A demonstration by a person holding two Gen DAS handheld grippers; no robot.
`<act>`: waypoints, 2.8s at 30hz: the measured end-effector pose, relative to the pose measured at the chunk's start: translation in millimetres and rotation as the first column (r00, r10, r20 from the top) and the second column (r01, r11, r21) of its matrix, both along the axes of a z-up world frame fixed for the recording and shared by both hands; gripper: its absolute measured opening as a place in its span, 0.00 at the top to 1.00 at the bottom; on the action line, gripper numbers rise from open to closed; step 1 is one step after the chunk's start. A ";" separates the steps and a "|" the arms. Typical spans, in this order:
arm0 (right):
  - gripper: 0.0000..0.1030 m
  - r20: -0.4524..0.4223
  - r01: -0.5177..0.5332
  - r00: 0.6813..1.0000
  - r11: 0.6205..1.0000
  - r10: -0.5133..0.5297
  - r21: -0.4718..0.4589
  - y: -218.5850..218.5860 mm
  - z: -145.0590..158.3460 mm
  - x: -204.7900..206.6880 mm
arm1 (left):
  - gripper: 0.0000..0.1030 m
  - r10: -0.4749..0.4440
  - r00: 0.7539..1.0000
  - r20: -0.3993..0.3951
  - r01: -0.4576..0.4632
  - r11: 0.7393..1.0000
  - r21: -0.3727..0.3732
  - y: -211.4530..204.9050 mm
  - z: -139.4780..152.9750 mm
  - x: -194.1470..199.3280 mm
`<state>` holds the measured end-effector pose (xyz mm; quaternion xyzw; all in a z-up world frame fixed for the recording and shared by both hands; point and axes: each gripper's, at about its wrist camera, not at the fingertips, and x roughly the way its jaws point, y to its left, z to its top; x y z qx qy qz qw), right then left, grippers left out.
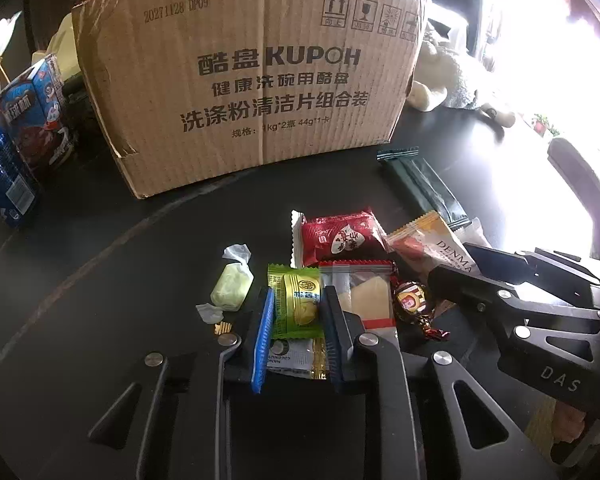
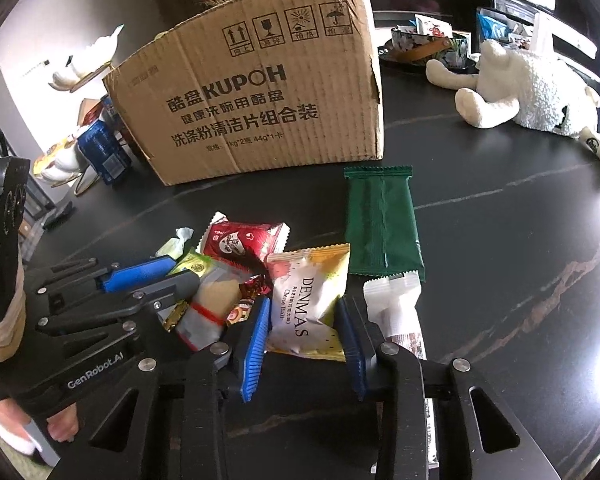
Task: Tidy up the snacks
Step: 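Grasp the green-yellow packet with the left tool while the right tool grasps the DENMAS bag, then carry both packets over the cardboard box and open both tools to drop them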
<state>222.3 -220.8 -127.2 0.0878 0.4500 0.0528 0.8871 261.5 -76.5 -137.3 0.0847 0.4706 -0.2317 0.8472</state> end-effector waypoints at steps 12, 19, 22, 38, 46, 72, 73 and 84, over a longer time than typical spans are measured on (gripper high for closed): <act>0.67 0.035 0.009 0.999 1.000 -0.009 -0.001 -1.3 9.3 -6.7 | 0.79 0.035 0.999 0.027 -0.035 0.999 -0.027 4.1 15.6 -9.2; 0.67 0.071 -0.004 0.997 1.000 0.003 0.008 1.6 27.3 -16.4 | 0.79 0.043 0.997 0.070 -0.039 0.998 -0.055 6.7 41.1 -23.0; 0.67 0.095 -0.011 0.995 1.000 0.011 0.004 3.5 37.9 -21.3 | 0.79 0.052 0.995 0.090 -0.046 0.997 -0.069 10.9 53.7 -30.7; 0.67 0.227 -0.056 0.972 0.998 0.054 0.003 13.2 104.3 -37.4 | 0.79 0.088 0.965 0.249 -0.062 0.992 -0.111 17.2 133.5 -55.5; 0.67 0.288 -0.066 0.956 0.998 0.061 0.007 13.4 138.0 -27.3 | 0.79 0.111 0.944 0.311 -0.071 0.988 -0.137 21.5 172.1 -46.1; 0.67 0.348 -0.094 0.930 0.992 0.118 -0.083 21.5 197.0 61.0 | 0.79 0.165 0.926 0.341 -0.120 0.981 -0.152 29.6 221.6 33.8; 0.67 0.343 -0.096 0.932 0.992 0.119 -0.083 21.1 196.0 67.1 | 0.79 0.165 0.928 0.335 -0.120 0.981 -0.152 29.4 220.5 39.4; 0.67 0.300 -0.099 0.946 0.992 0.119 -0.083 17.2 179.0 110.2 | 0.79 0.167 0.943 0.286 -0.134 0.982 -0.130 23.9 198.8 87.5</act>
